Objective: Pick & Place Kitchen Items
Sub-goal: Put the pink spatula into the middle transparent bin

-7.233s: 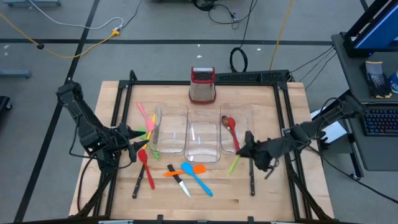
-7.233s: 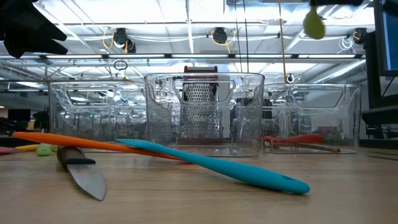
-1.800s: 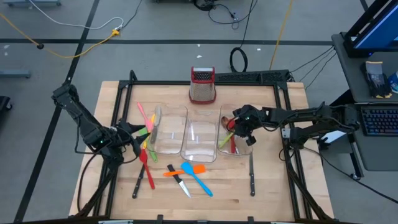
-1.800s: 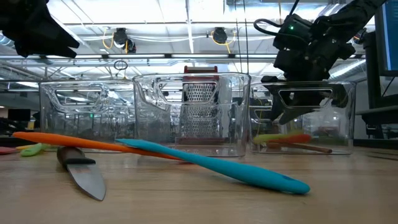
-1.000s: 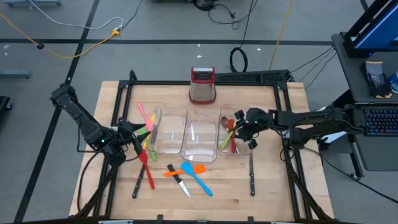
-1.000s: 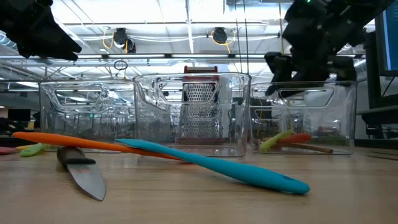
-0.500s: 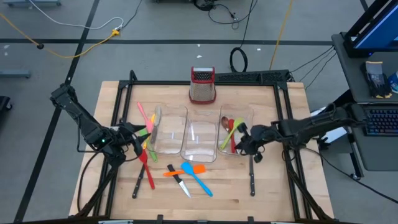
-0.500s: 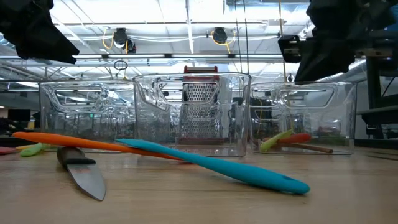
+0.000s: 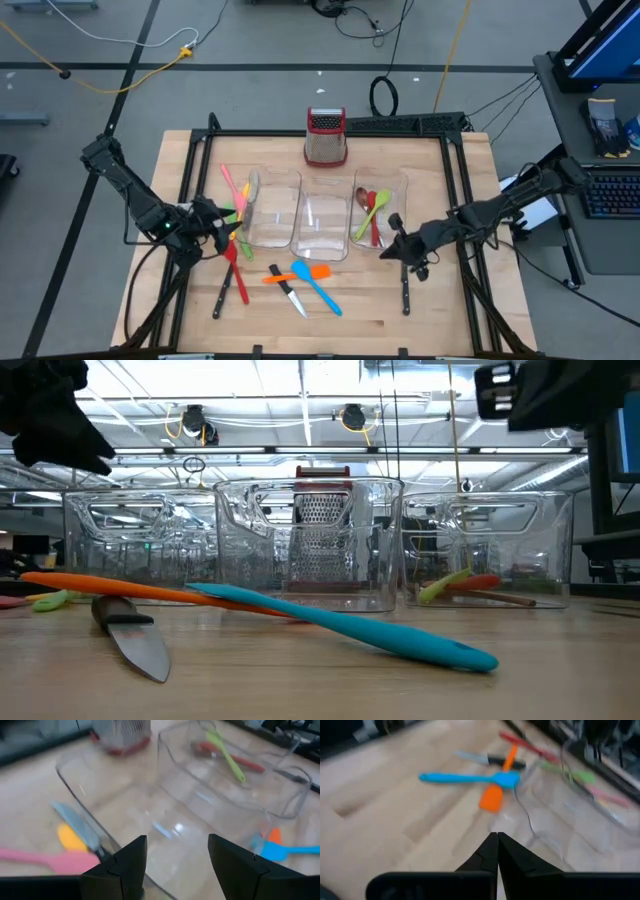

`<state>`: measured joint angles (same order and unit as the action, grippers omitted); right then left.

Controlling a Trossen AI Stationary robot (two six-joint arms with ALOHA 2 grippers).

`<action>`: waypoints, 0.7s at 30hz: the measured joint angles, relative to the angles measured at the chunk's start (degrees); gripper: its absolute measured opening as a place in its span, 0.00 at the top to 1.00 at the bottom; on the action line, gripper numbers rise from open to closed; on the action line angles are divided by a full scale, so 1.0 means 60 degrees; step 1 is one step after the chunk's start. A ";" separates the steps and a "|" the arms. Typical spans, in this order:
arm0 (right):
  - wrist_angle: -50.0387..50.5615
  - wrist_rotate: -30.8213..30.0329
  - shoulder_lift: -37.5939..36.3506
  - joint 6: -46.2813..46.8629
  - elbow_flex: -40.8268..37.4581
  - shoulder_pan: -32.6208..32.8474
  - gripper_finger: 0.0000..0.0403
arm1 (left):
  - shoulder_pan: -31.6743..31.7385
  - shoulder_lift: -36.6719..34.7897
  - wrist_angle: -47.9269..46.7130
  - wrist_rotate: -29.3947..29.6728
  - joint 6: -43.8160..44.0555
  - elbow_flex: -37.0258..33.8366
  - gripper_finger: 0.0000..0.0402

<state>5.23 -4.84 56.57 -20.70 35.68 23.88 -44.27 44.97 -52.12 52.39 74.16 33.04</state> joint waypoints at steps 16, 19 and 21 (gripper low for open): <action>-0.0111 -0.2302 -0.0733 0.0293 0.0000 0.2244 1.00 | 0.0000 0.0829 0.0007 -0.4354 0.5217 0.0004 0.46; -0.0100 -0.2673 -0.0885 0.0289 0.0000 0.2601 1.00 | 0.0000 0.1337 -0.0024 -0.5103 0.5952 0.0004 0.46; -0.0097 -0.2805 -0.0944 0.0272 0.0000 0.2797 1.00 | 0.0000 0.1650 -0.0142 -0.5437 0.6295 0.0004 0.46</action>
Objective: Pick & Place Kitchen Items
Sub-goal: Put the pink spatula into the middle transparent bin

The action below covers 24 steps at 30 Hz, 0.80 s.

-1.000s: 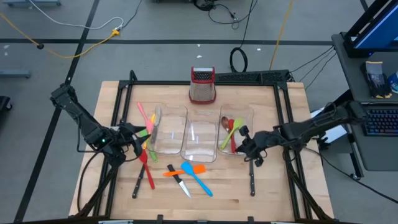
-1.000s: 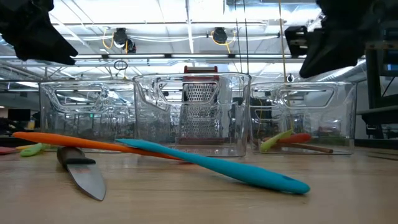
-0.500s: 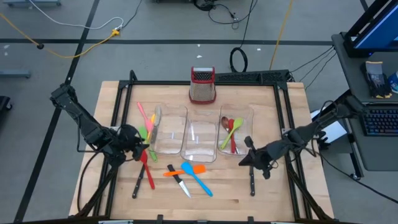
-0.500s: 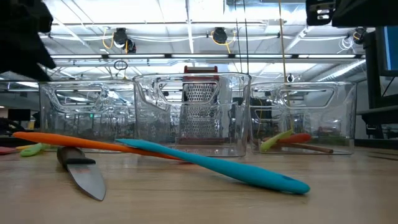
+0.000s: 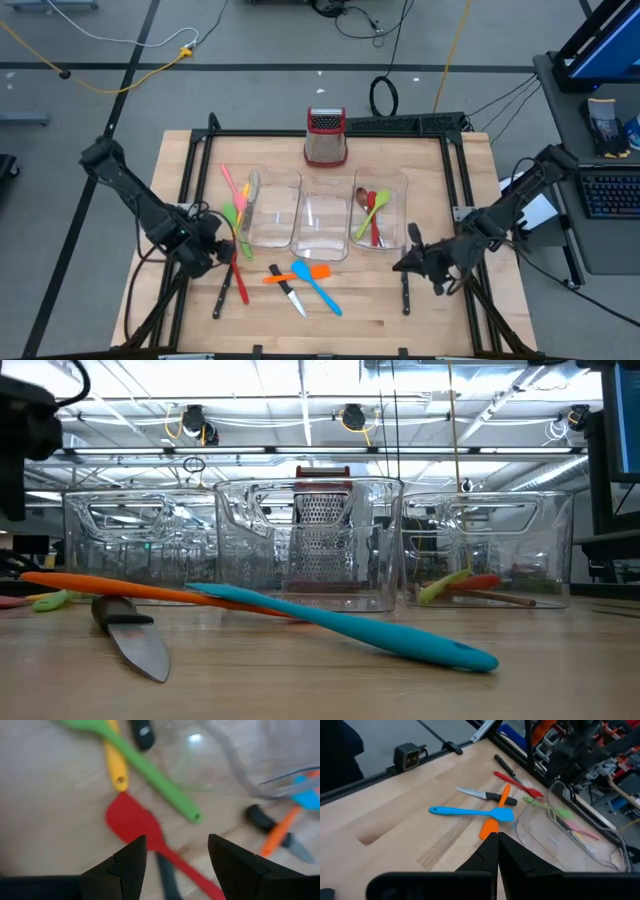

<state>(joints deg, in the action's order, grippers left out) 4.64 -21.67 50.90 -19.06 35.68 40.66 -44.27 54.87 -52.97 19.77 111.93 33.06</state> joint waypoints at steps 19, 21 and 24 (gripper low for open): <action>-0.0022 -0.0179 -0.0005 0.0389 0.0000 0.0493 1.00 | 0.0000 0.0535 -0.1199 0.1114 0.1975 0.0011 0.46; -0.0022 -0.0179 -0.0004 0.0389 0.0000 0.0493 1.00 | -0.0004 0.0534 -0.1205 0.1801 0.2125 0.0011 0.46; -0.0022 -0.0179 -0.0001 0.0392 0.0000 0.0493 1.00 | -0.0004 0.0465 -0.1222 0.2952 0.2172 0.0008 0.46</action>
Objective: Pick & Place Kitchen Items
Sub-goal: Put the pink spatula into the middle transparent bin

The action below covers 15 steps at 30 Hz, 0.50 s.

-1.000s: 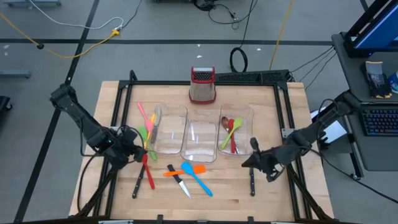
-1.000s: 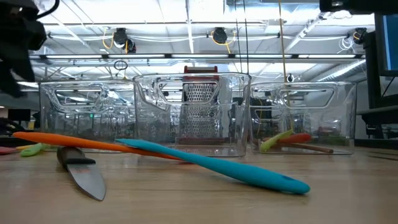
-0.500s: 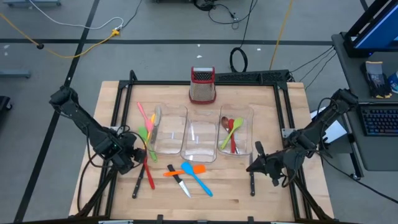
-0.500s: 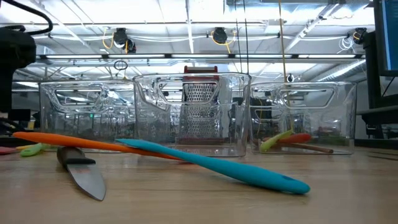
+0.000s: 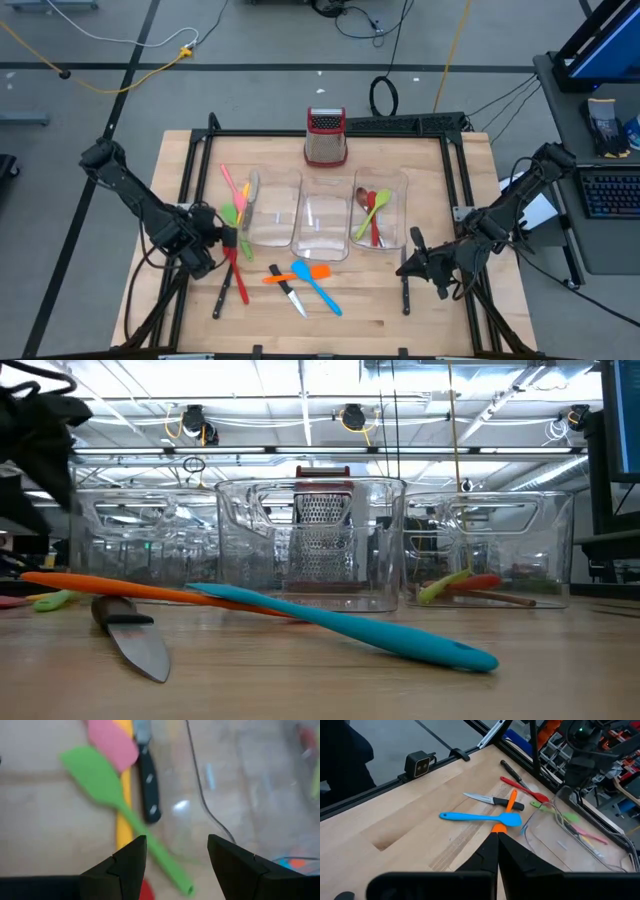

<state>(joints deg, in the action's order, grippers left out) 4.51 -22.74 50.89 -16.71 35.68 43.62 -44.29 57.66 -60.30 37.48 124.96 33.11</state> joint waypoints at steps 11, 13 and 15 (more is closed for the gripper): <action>0.0000 0.0004 0.0000 0.0003 0.0000 0.0000 1.00 | 0.0004 -0.0439 0.0002 0.0178 -0.0055 -0.0001 0.46; 0.0000 0.0004 0.0000 0.0079 0.0000 0.0000 1.00 | 0.0004 -0.0436 0.0031 -0.0030 -0.0091 -0.0001 0.46; 0.0000 0.0005 0.0000 0.0168 0.0000 0.0000 1.00 | 0.0015 -0.0436 0.0024 -0.0018 -0.0059 -0.0001 0.46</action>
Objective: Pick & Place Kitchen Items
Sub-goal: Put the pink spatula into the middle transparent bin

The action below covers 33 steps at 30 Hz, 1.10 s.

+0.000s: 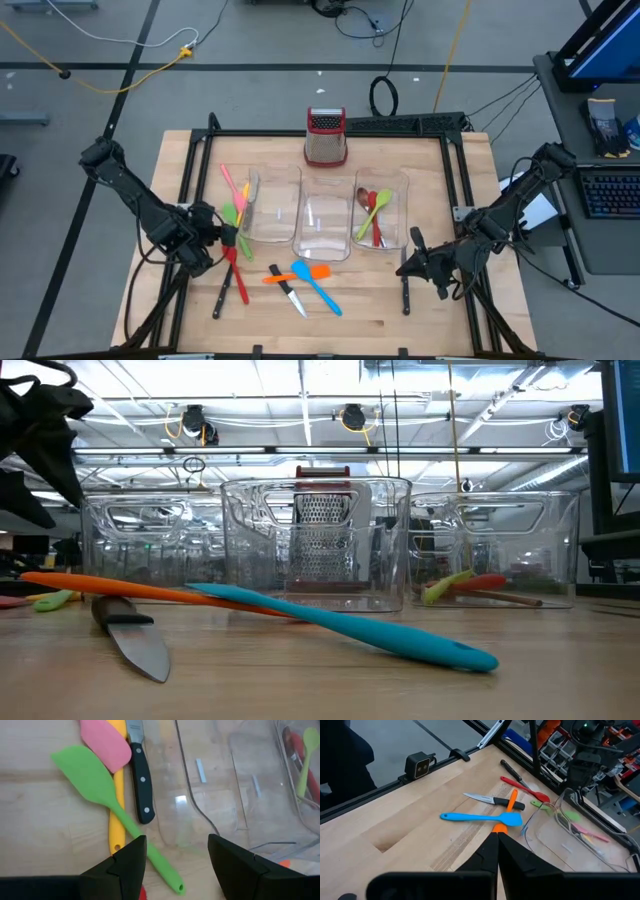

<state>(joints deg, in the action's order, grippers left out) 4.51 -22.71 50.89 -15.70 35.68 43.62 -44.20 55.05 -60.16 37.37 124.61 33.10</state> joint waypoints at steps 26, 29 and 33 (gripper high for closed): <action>0.0007 0.0046 0.0000 0.0007 0.0000 0.0000 1.00 | 0.3245 -0.0015 -0.0125 -0.0038 -0.2251 0.0000 0.77; 0.0007 0.0049 0.0000 0.0007 0.0000 -0.0004 1.00 | 0.3823 -0.0016 -0.0223 0.0331 -0.2451 0.0000 0.77; 0.0009 0.0053 0.0004 0.0009 0.0000 -0.0004 1.00 | 0.4823 -0.0015 -0.0215 0.0355 -0.3153 0.0000 0.77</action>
<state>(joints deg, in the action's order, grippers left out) 4.57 -22.39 50.92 -15.65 35.68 43.59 -15.26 54.96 -61.44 39.50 105.69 33.10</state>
